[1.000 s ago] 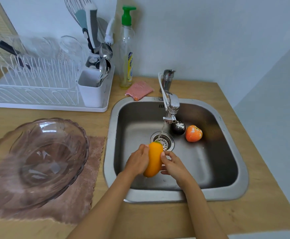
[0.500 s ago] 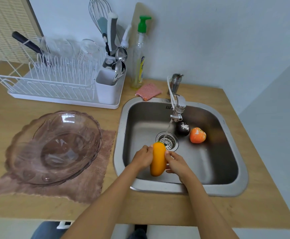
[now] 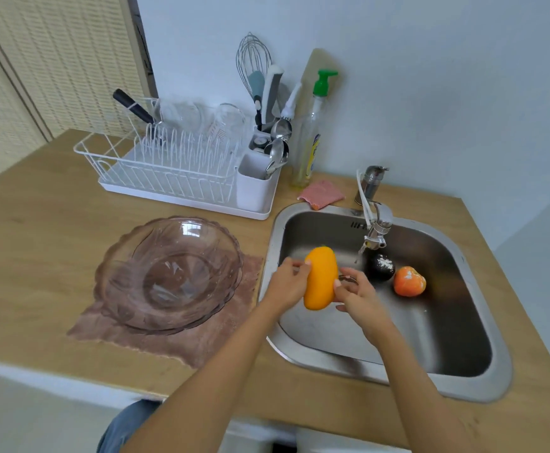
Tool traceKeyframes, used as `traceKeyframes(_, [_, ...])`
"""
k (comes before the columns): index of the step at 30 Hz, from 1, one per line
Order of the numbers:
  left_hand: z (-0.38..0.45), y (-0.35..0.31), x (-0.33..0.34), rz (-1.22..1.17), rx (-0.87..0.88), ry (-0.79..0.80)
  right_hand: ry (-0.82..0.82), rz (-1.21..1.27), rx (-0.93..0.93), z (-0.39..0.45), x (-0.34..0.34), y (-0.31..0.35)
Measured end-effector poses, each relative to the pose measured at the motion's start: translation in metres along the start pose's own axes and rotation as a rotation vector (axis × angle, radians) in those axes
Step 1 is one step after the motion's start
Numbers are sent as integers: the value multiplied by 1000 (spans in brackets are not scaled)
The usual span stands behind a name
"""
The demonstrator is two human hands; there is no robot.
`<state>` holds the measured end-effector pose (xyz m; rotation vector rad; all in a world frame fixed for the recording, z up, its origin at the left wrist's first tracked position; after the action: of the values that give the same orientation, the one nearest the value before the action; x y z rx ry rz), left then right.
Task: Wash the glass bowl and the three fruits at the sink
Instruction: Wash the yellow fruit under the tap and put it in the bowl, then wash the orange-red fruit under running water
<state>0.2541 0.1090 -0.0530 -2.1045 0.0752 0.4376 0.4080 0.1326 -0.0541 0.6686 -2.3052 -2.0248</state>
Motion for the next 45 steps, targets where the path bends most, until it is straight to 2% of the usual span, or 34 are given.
traceKeyframes(4, [-15,-25,-57,-45,66,-30,-36,69,-116,4,27,51])
traceKeyframes(10, [-41,-16,-153,-48,122,-229,29,88,-216,15,107,108])
traceKeyframes(17, [-49,52,-229,-45,-64,-466,217,-9,-129,18,210,109])
traceKeyframes(22, [-56,78,-241,83,-101,-490,282,-26,-74,17,247,92])
traceKeyframes(31, [-53,88,-242,227,-82,-476,303,-56,-29,23,259,84])
traceKeyframes(40, [-49,79,-244,388,-110,-498,318,-109,-61,24,255,88])
traceKeyframes(45, [-44,52,-242,425,-9,-534,272,-207,-178,31,229,98])
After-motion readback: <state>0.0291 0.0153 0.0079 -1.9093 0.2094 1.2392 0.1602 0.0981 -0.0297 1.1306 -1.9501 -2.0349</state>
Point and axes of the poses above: each hand's wrist, its own z-axis towards the middle knuckle, its own x-axis out of the palm, y = z × x, the point moved 1 cm from there along z, towards the middle knuckle, and after that the axes turned 10 degrees about -x, right-handed, at the moved point
